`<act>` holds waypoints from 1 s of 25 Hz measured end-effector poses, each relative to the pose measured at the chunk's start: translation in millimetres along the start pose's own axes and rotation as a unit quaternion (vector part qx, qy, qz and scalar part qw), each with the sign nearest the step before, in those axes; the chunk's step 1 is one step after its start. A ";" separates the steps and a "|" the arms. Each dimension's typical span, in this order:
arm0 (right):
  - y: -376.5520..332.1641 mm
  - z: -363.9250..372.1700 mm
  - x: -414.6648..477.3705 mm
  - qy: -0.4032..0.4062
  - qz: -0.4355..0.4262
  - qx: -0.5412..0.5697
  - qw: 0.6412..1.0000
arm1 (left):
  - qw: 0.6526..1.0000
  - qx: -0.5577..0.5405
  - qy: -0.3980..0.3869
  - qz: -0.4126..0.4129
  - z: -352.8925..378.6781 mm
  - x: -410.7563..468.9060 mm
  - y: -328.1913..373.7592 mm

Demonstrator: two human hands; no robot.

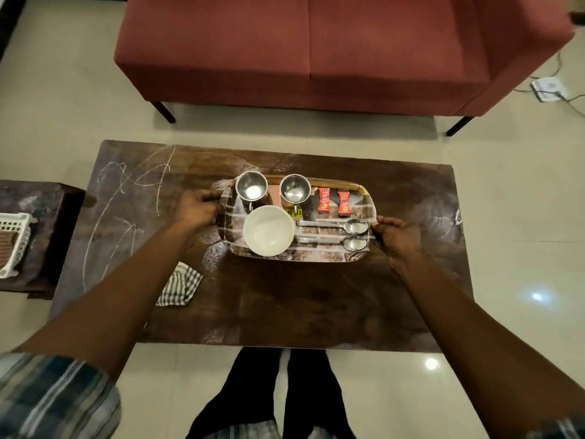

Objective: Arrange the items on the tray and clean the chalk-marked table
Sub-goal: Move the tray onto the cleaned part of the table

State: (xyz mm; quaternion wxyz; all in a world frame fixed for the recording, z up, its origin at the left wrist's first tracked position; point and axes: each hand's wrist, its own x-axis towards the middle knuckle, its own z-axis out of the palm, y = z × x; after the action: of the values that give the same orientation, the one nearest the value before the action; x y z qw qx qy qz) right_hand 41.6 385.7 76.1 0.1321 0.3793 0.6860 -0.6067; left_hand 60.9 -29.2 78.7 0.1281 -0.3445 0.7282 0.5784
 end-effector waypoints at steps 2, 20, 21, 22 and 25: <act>9.7 10.2 20.5 -0.001 0.007 -0.011 1.000 | 1.000 0.006 0.004 -0.006 7.5 19.6 -11.6; 90.9 71.3 126.1 0.008 0.040 -0.063 0.997 | 0.996 0.050 0.061 -0.036 44.7 129.0 -107.6; 93.9 72.9 126.8 0.009 0.045 -0.060 0.997 | 0.996 0.051 0.062 -0.038 45.8 129.0 -110.4; 95.5 74.5 127.4 0.010 0.049 -0.057 0.997 | 0.996 0.051 0.062 -0.039 46.3 128.6 -112.2; 99.1 78.5 129.1 0.014 0.051 -0.066 0.996 | 0.995 0.063 0.066 -0.042 46.3 127.9 -115.3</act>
State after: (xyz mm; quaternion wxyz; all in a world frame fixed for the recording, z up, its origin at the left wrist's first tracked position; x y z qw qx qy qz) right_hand -0.4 356.6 -97.2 0.1777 0.4126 0.7062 -0.5472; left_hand 32.8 -42.1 -96.9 0.1255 -0.4034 0.7551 0.5013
